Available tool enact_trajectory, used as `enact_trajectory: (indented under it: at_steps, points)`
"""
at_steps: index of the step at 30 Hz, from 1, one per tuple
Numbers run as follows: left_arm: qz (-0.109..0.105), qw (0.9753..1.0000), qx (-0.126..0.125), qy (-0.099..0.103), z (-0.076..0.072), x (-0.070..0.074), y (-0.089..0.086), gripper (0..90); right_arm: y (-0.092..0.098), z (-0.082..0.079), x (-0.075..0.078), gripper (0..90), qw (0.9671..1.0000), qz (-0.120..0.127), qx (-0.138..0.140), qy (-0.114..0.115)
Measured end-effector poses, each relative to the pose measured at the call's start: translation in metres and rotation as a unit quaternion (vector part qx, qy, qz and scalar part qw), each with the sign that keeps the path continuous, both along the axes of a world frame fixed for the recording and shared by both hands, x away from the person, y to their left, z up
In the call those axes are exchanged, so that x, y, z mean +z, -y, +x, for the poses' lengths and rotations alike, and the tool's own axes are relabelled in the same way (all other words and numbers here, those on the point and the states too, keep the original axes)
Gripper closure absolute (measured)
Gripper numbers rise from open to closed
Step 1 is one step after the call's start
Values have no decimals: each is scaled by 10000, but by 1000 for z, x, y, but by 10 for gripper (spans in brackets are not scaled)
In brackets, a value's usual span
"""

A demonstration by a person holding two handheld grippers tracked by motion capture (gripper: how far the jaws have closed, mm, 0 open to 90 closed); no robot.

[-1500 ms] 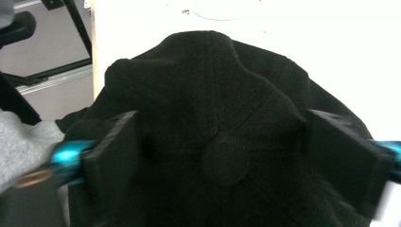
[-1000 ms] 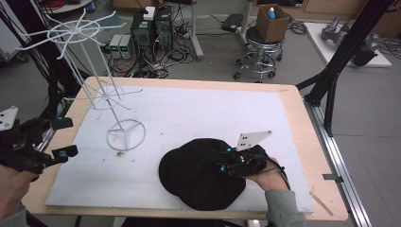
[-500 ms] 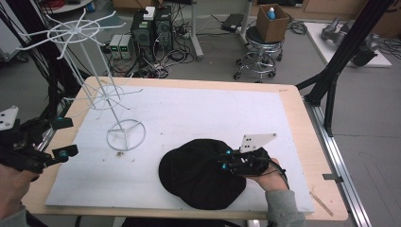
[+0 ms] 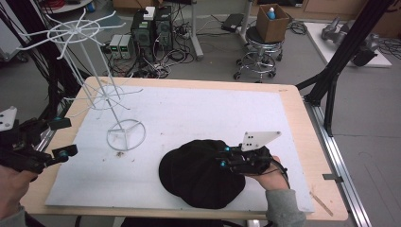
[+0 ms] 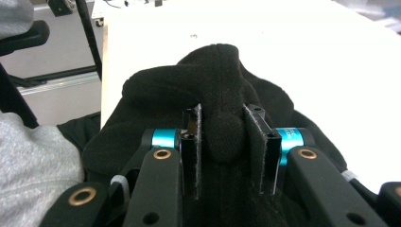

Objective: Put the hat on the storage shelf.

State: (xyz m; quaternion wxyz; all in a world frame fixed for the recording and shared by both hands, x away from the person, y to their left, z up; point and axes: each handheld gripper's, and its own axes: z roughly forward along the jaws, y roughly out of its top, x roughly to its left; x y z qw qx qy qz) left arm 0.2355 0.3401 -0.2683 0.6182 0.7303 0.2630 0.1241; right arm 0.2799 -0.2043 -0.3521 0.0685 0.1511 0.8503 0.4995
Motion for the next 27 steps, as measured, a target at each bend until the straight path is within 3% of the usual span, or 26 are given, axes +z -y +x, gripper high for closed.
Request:
enact_trajectory:
  at_steps: [5, 11, 14, 19, 22, 26, 27]
  points:
    - [14, 10000, 42, -3, -2, 0, -2, 30, -3, -1, 9, 712, 9999, 56, 25, 119]
    - [28, 9999, 114, -37, -2, -2, -5, 30, 1, 0, 20, 717, 9993, 317, -26, 209]
    - [32, 9998, 164, -76, -1, -4, -7, 30, 5, 0, 33, 720, 9982, 505, 26, 313]
    - [41, 9998, 180, -79, -3, -4, -8, 31, 7, 4, 55, 721, 9977, 481, 36, 469]
    - [30, 9998, 189, -71, -4, -4, -9, 30, 1, 6, 74, 725, 9975, 181, 23, 679]
    - [13, 9998, 201, -80, -4, -4, -10, 31, -10, 8, 91, 726, 9968, -247, 66, 752]
    - [13, 9998, 201, -80, -4, -4, -10, 31, -10, 8, 91, 726, 9968, -247, 66, 752]
